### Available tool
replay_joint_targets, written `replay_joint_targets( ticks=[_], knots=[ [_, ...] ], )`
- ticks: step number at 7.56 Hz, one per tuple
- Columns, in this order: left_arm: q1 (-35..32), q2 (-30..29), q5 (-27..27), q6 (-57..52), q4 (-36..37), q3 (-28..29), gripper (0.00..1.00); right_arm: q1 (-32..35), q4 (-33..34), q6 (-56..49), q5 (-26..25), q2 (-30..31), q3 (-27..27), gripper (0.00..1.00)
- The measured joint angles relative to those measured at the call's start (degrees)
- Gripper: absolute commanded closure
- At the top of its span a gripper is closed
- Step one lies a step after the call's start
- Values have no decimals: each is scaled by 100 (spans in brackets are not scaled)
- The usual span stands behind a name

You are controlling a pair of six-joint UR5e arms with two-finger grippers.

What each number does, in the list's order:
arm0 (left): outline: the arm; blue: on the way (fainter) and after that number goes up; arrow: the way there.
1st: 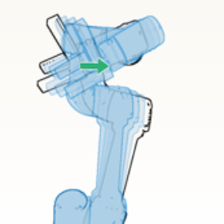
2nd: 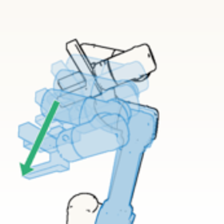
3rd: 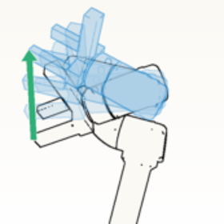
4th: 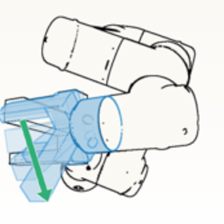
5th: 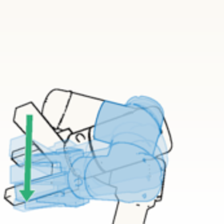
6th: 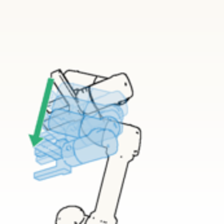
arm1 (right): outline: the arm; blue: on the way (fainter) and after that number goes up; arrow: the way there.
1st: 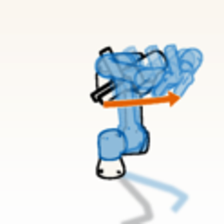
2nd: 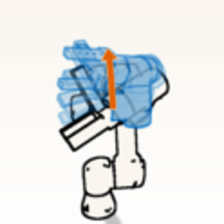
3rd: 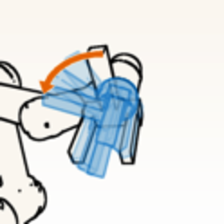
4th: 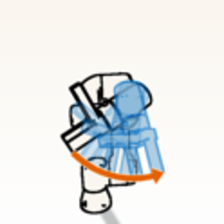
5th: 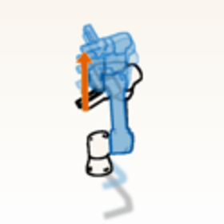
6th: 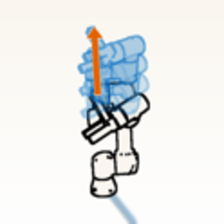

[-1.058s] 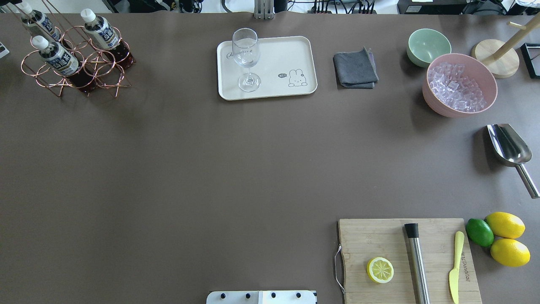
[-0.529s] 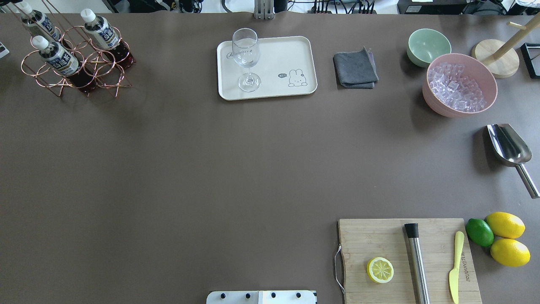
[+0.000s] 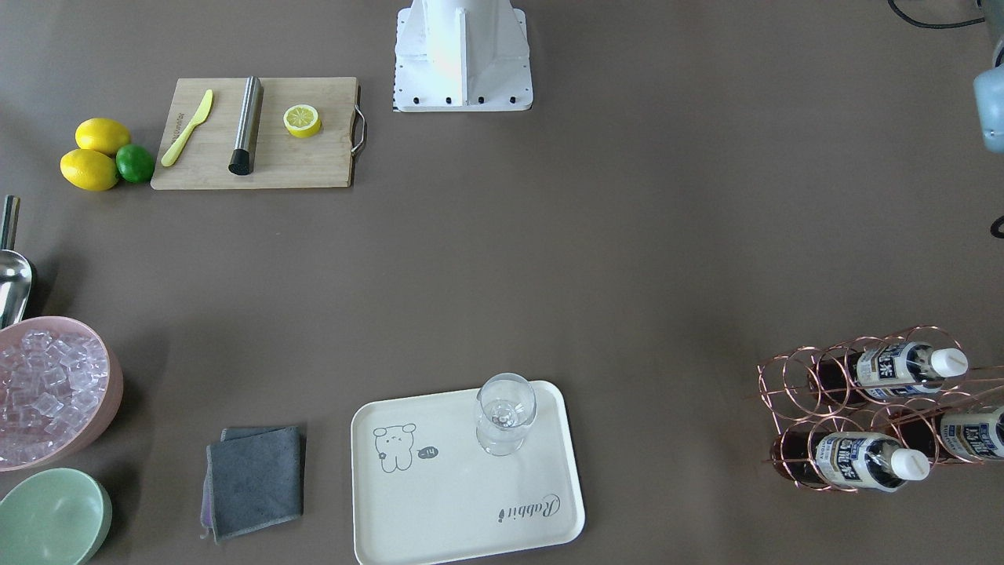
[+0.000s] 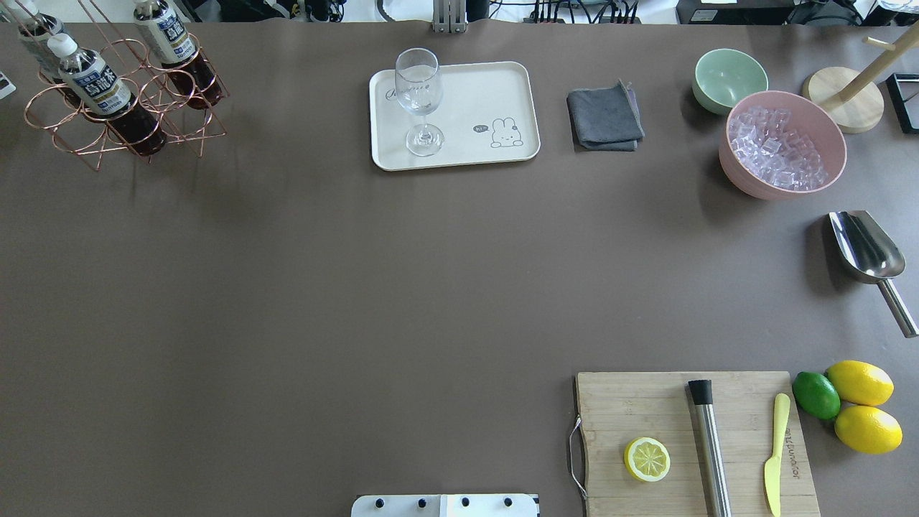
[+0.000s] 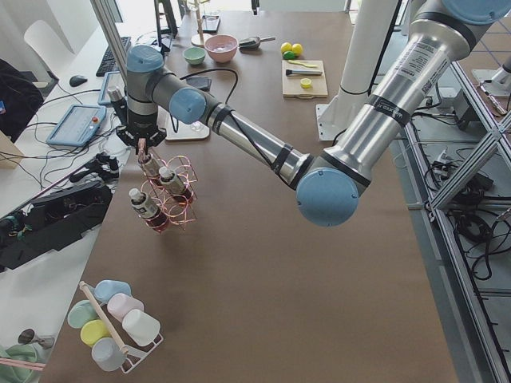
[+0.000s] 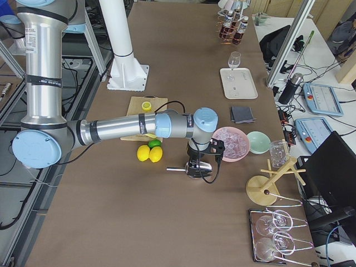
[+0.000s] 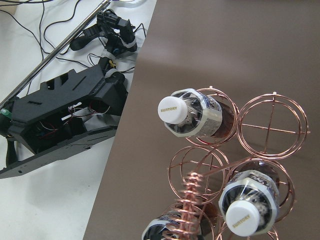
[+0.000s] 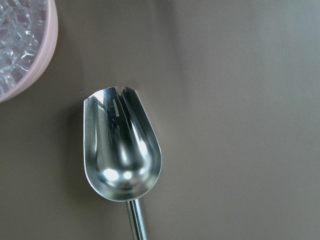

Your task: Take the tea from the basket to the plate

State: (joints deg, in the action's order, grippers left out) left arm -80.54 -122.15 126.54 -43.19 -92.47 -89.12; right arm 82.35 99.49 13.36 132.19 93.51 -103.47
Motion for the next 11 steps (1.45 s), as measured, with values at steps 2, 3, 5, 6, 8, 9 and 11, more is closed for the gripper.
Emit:
replay_joint_targets(
  ticks=[2,3,5,6,8,9,11],
  knots=[
    [-120,-68,438,-118,695,-291,100,0,0,0,4,-3,-17,0],
    [-138,-110,507,-126,881,-429,100,0,0,0,7,-7,-30,0],
    [-156,-159,540,-131,1344,-802,100,0,0,0,9,-8,-29,0],
    [-158,-228,549,-125,1551,-940,100,0,0,0,9,-8,-22,0],
    [-115,-434,572,-98,2043,-1062,100,0,0,0,9,-8,-17,0],
    [-70,-524,644,84,2344,-1163,100,0,0,0,9,-8,-15,0],
    [269,-594,789,702,2582,-1514,100,0,0,0,5,-2,-9,0]
  ],
)
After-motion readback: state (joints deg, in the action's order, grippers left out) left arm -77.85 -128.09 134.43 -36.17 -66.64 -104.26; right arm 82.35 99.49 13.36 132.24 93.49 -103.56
